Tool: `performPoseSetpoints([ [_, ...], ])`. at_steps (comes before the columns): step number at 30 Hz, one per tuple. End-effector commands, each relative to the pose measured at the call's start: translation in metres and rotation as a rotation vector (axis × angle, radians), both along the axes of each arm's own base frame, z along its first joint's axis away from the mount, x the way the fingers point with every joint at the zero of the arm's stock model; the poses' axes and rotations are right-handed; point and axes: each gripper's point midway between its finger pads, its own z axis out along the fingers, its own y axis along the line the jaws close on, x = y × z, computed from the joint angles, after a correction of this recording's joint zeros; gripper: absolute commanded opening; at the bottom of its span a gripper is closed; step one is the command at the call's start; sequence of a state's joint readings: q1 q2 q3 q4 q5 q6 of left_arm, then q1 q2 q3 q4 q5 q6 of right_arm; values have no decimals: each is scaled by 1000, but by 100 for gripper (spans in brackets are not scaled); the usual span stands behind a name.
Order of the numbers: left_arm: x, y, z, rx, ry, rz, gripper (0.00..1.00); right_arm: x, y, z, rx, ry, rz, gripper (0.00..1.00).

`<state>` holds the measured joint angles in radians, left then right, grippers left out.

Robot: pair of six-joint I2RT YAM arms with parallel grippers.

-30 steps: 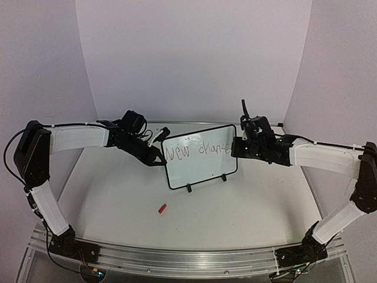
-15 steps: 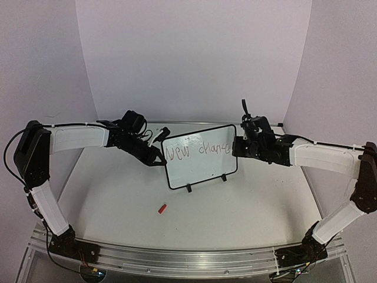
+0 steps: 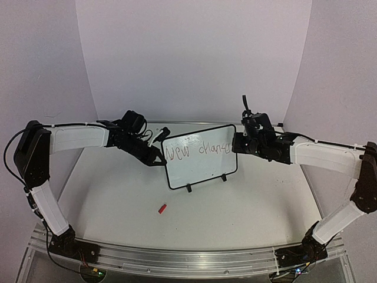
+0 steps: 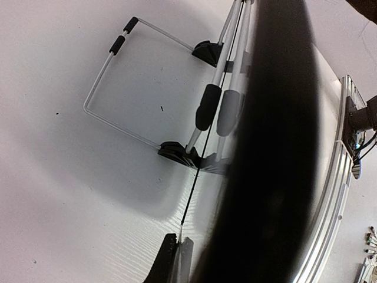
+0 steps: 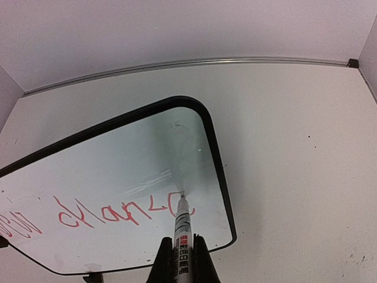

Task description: Write a sentence on the whiteboard

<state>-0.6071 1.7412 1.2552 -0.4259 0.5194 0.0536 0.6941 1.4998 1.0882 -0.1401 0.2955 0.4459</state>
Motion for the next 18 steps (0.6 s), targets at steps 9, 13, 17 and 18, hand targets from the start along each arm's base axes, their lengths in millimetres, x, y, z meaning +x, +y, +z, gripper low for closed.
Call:
performPoseSetpoints([
  [9, 4, -2, 12, 8, -43, -4, 0, 7, 3, 34, 48, -77, 4, 0],
  [13, 4, -2, 12, 8, -43, -4, 0, 6, 4, 37, 57, -82, 10, 0],
  [17, 4, -2, 12, 8, -44, -5, 0, 6, 5, 38, 62, -83, 16, 0],
  [18, 4, -2, 12, 8, -43, -4, 0, 6, 5, 38, 62, -82, 17, 0],
])
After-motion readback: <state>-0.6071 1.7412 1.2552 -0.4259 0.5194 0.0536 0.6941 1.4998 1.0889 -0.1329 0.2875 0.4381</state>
